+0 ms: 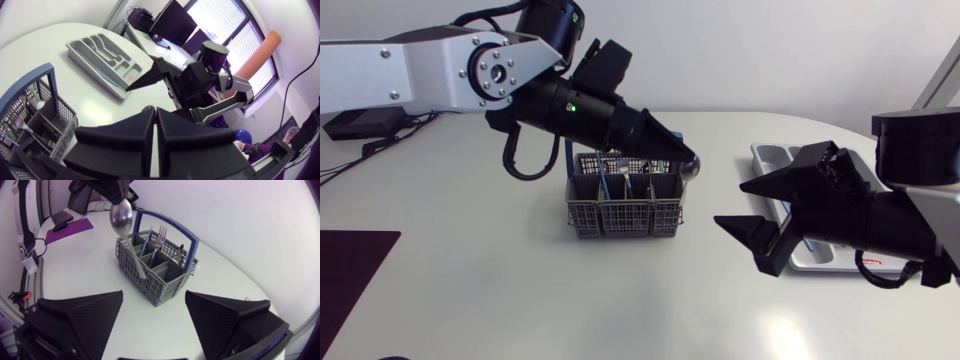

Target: Unload the cutlery basket into the drawer organizer.

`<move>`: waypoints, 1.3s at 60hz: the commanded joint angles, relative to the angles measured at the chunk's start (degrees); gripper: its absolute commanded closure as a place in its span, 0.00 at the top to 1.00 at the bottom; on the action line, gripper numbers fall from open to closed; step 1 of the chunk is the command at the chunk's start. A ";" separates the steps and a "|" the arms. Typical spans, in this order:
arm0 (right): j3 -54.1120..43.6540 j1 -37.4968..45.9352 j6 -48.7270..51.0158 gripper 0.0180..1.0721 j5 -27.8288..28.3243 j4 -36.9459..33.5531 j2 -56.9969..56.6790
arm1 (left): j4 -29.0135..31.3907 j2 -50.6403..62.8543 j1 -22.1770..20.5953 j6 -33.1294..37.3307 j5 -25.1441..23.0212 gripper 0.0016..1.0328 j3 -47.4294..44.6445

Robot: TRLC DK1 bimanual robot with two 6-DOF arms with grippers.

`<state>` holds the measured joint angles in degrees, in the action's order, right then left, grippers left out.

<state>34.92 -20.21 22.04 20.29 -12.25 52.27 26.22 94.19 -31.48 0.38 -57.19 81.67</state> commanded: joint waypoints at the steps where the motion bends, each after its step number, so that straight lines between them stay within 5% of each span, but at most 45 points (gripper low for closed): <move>1: -1.25 -0.45 3.71 0.86 1.94 -1.55 -0.33 | 4.37 -1.29 -1.91 5.95 -0.99 0.03 -1.07; 29: -2.66 -7.48 12.76 0.85 7.57 -8.14 -0.77 | 22.65 1.70 -6.31 28.45 -0.38 0.03 1.83; 37: -3.10 -8.18 14.17 0.71 8.27 -6.12 0.90 | 24.93 2.40 -7.27 30.20 -0.38 0.03 2.35; 54: -4.86 -12.49 15.57 0.20 6.51 -1.72 1.87 | 26.34 3.10 -7.45 30.64 -0.47 0.03 3.32; 78: -5.30 -13.54 14.78 0.10 6.60 -1.28 1.61 | 28.01 3.63 -7.63 30.91 -0.99 0.03 3.85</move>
<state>31.38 -33.08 36.49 26.83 -14.28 53.49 53.12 96.77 -38.72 30.06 -57.01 83.74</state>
